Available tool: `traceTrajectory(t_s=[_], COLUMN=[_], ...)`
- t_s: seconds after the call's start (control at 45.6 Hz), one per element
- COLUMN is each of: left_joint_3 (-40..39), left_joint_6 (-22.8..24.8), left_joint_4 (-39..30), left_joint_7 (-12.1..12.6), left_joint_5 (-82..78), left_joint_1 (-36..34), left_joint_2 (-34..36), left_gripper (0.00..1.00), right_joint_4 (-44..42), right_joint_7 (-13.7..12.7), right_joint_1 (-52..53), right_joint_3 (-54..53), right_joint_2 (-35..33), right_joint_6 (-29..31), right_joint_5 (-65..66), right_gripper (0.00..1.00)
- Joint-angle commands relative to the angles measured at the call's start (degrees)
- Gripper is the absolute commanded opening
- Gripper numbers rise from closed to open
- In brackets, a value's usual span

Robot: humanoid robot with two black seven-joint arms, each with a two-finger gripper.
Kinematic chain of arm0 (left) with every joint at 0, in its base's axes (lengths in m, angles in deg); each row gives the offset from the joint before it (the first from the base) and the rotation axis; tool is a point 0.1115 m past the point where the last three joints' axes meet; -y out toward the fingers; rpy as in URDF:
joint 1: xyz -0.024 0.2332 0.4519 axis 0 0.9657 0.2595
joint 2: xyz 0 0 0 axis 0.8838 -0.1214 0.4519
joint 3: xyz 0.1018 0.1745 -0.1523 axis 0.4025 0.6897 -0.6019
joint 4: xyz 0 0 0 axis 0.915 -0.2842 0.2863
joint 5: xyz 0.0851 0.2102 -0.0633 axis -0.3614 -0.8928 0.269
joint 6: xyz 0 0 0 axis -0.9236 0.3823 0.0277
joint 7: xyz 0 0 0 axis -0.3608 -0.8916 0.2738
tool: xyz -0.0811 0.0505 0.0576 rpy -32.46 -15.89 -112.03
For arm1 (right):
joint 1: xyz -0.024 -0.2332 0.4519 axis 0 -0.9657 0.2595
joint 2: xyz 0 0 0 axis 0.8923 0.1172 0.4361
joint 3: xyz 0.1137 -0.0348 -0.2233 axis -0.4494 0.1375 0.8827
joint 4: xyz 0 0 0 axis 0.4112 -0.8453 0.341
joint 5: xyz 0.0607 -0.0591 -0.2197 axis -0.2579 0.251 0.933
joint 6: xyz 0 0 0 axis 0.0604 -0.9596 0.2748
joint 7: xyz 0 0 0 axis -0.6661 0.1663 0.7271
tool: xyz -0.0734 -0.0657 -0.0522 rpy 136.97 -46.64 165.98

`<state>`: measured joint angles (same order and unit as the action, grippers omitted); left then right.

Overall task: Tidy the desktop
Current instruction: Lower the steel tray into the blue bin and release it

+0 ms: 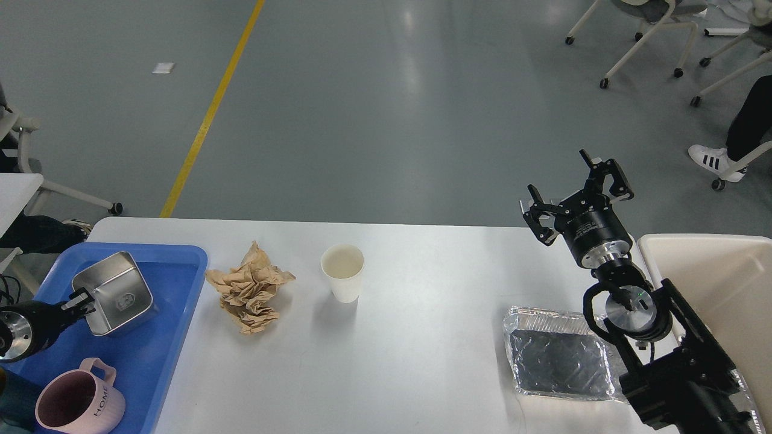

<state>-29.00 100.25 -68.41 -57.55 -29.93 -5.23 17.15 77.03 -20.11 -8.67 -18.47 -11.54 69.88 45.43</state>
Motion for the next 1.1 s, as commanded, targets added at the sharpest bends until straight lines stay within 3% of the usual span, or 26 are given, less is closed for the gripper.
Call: traceTrajectory(t_s=[0.0, 1.075], left_joint_3=[-0.01, 0.60], left_joint_6=[-0.07, 0.01], left_joint_4=[0.01, 0.10], left_joint_7=[0.11, 0.47], left_joint_5=[-0.08, -0.08], left_joint_1=[0.00, -0.35], left_joint_2=[0.00, 0.09], left_gripper=[0.97, 0.97], right_joint_4=[0.06, 0.42], right_joint_7=[0.07, 0.07], right_joint_1=[-0.15, -0.77], right_joint_3=[0.00, -0.17], right_joint_2=[-0.05, -0.40], right_joint_6=[0.09, -0.09], right_joint_5=[0.00, 0.00], right_gripper=[1.00, 1.00])
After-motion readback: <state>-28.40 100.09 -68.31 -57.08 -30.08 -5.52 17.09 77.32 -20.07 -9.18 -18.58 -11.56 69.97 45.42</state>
